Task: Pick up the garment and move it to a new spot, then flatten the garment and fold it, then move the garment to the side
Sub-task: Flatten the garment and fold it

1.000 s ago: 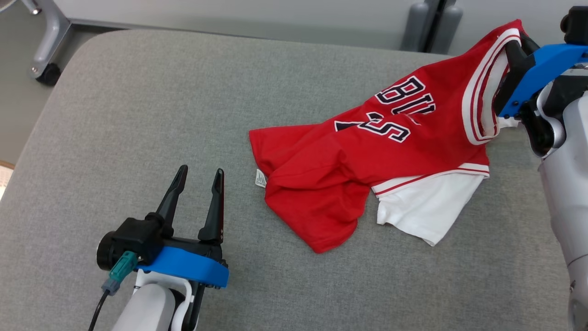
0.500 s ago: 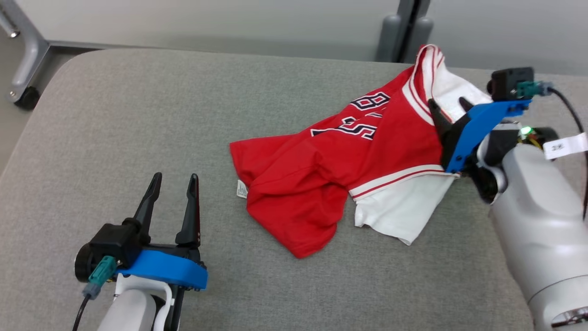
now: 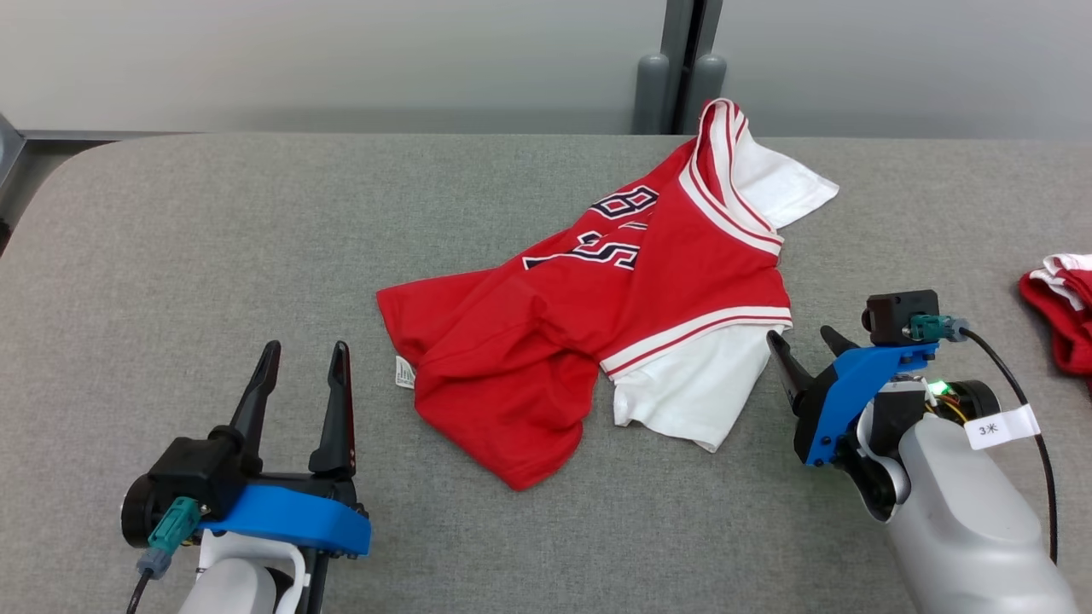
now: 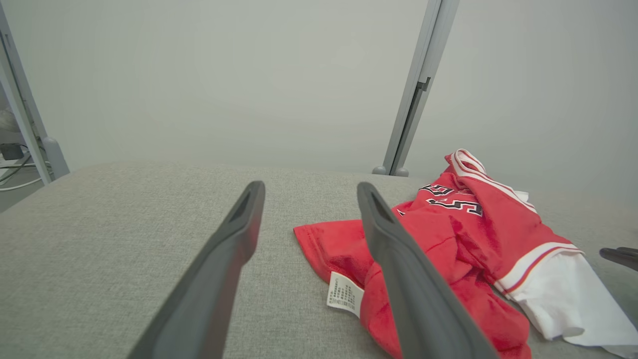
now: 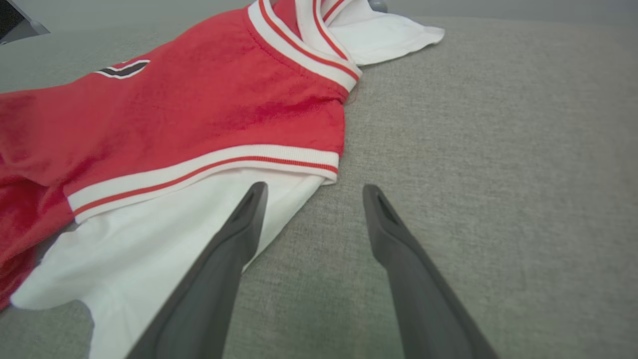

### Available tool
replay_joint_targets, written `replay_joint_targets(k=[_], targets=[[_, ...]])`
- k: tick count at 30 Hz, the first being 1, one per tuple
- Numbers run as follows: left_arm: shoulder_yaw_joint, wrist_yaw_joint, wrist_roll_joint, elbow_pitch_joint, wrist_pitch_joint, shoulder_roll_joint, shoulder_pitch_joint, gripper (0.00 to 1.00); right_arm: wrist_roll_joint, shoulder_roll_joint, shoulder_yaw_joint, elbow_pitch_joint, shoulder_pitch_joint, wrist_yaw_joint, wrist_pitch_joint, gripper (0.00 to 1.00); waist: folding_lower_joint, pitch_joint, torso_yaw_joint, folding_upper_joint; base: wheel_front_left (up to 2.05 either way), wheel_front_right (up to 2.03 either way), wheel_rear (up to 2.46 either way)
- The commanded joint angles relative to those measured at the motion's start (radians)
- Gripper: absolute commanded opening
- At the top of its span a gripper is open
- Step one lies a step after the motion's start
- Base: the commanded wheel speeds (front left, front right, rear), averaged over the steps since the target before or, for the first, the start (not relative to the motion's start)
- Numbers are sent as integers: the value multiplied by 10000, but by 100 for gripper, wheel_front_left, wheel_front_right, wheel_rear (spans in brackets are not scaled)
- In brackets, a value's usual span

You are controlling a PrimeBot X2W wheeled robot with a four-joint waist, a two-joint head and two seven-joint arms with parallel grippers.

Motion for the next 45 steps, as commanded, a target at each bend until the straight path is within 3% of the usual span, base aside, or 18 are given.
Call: replay_joint_targets(k=[1,14,15,16,17,22,27,35,43,44,45], targets=[[-44,31,17,-83,7,37,-78,100,-289,155,-234,39,78,5,-168,100,1,116,90,0,0,0,0],[-235,-7,-5,-180,34,-38,-429,100,-2265,857,-2459,1681,-955,5,275,100,1,805,623,0,0,0,0],[-242,-5,-14,-166,28,-42,-433,100,-2412,881,-2525,1849,-930,5,350,87,1,832,643,0,0,0,0],[-253,-1,-19,-143,26,-41,-438,100,-2471,918,-2515,1956,-911,5,371,27,1,847,654,0,0,0,0],[-266,0,-24,-127,24,-39,-447,100,-2513,939,-2517,2023,-902,5,310,0,1,857,658,0,0,0,0],[-289,11,-63,-30,6,-14,-350,100,-1897,910,-2133,1788,-721,7,-350,0,1,610,578,0,0,0,0],[-206,109,-83,-61,-1,131,-8,100,-1591,773,-2216,464,14,4,-729,0,1,148,185,0,0,0,0],[-108,226,-179,-283,84,269,199,100,-1745,203,-3666,-2891,2190,5,732,0,1,-99,-404,0,0,0,0],[-109,284,-263,-347,141,367,232,100,-2094,690,-4951,-5408,3813,5,2032,0,1,-203,-498,0,0,0,0],[-109,286,-275,-343,145,380,253,100,-2170,695,-4940,-5558,3888,4,2017,22,1,-225,-489,0,0,0,0],[-108,299,-291,-330,146,383,274,100,-2173,719,-4926,-5659,3958,5,1995,80,1,-251,-477,0,0,0,0]])
